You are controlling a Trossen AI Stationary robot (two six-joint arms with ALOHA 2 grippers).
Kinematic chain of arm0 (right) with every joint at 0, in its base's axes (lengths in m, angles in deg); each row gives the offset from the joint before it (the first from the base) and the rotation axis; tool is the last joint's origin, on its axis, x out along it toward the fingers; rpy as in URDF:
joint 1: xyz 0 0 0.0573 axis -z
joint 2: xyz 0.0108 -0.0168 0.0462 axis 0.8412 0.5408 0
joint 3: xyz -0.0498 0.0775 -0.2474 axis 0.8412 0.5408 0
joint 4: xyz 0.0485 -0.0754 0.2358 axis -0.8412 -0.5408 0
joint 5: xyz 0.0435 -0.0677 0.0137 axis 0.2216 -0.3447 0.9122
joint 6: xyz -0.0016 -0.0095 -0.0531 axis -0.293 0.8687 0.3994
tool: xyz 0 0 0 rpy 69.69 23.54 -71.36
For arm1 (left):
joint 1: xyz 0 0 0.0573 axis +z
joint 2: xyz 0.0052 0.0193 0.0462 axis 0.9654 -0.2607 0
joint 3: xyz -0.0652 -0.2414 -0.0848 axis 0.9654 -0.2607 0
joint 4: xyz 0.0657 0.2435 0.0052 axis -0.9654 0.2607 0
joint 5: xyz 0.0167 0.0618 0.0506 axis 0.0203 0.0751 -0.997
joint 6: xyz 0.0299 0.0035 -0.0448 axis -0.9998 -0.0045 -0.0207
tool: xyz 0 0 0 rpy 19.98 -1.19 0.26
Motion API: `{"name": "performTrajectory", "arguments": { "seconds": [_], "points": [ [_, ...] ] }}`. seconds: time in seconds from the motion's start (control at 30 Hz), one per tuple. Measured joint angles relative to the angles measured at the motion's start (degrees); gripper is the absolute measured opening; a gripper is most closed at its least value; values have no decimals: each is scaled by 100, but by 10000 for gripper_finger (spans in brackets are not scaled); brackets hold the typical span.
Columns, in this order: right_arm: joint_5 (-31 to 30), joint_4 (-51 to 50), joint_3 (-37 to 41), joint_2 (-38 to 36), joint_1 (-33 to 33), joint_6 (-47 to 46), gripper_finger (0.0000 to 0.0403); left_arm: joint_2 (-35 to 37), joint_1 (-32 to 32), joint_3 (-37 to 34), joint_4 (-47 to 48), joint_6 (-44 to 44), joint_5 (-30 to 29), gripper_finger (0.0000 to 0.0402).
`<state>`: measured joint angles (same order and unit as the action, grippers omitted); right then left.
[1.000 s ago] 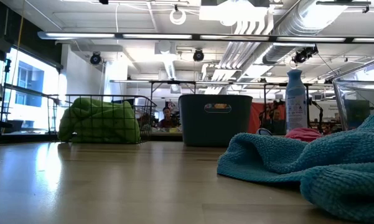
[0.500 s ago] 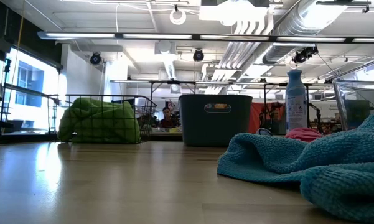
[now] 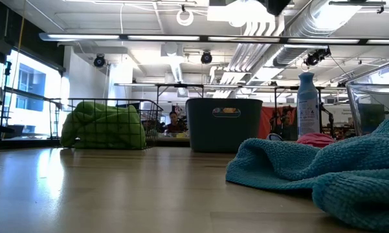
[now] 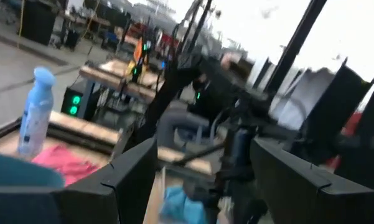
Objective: Sort microfiber towel by color & place in baskets
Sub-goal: Put the right blue towel into the transparent bin
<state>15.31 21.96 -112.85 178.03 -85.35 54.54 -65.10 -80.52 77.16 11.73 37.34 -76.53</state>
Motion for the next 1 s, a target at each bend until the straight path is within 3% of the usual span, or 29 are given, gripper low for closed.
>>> {"name": "performTrajectory", "arguments": {
  "seconds": [0.23, 0.37, 0.5, 0.67, 0.87, 1.0],
  "points": [
    [538, -781, -912, 793, -4, -749, 238, -17, -614, -5, 1173, -182, -52, 245],
    [536, -821, -1015, 830, -3, -764, 238, -26, -1161, -8, 1156, -137, -324, 246],
    [680, -1207, -926, 823, 31, -732, 238, -22, -1616, -362, 607, -119, -978, 246],
    [972, -1130, -402, 834, 114, -539, 238, 9, -1920, -1154, -851, 99, -1543, 246],
    [1019, -702, 48, 833, 208, -213, 238, 4, -1982, -1498, -1302, 220, -2118, 245],
    [1140, -247, 379, 833, 235, -269, 238, 7, -1982, -1498, -1562, -11, -2167, 245]
  ]
}}
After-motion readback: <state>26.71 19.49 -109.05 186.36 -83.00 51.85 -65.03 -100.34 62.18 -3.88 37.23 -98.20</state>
